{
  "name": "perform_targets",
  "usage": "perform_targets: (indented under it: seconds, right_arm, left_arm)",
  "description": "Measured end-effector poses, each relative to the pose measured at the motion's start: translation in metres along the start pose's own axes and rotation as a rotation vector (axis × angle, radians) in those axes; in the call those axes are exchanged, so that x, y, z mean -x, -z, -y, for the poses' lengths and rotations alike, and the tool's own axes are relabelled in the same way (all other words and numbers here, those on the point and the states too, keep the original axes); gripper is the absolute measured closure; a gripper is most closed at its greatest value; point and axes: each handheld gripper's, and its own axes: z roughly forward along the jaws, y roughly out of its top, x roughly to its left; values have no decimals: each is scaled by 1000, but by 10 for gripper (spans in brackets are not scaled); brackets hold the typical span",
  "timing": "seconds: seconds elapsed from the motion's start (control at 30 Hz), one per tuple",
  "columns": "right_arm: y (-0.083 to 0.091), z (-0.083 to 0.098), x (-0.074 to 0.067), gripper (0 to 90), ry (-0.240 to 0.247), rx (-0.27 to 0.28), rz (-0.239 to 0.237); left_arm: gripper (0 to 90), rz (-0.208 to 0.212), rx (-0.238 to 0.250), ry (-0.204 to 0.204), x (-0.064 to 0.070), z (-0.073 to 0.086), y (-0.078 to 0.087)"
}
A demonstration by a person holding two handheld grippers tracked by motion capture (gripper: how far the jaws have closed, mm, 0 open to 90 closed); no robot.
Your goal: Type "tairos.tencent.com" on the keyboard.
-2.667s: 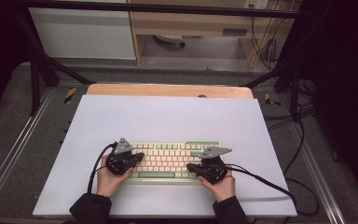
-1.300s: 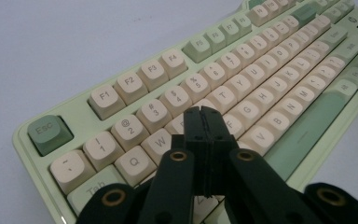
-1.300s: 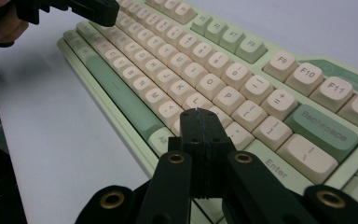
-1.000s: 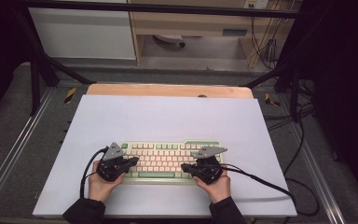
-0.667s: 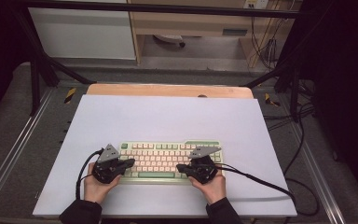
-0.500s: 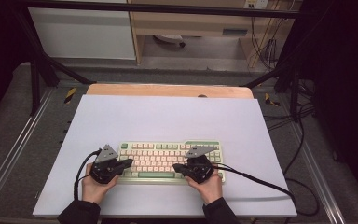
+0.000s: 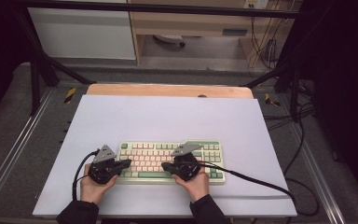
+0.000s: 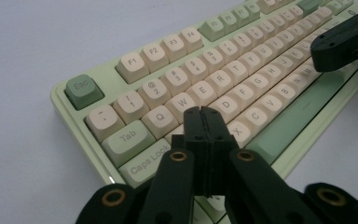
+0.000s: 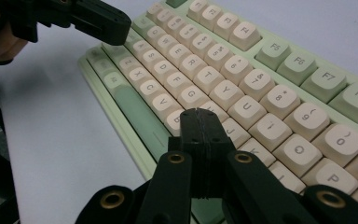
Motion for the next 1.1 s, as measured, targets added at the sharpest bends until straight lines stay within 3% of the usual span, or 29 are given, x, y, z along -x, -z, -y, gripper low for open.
perform_targets:
  seconds: [0.37,1.1]
  right_arm:
    - [-11,3,2,900,-6,-16,3]
    - [-10,3,-1,900,9,-8,1]
  left_arm:
    - [900,1,-3,-2,0,0,-1]
    - [900,1,-2,-4,0,0,-1]
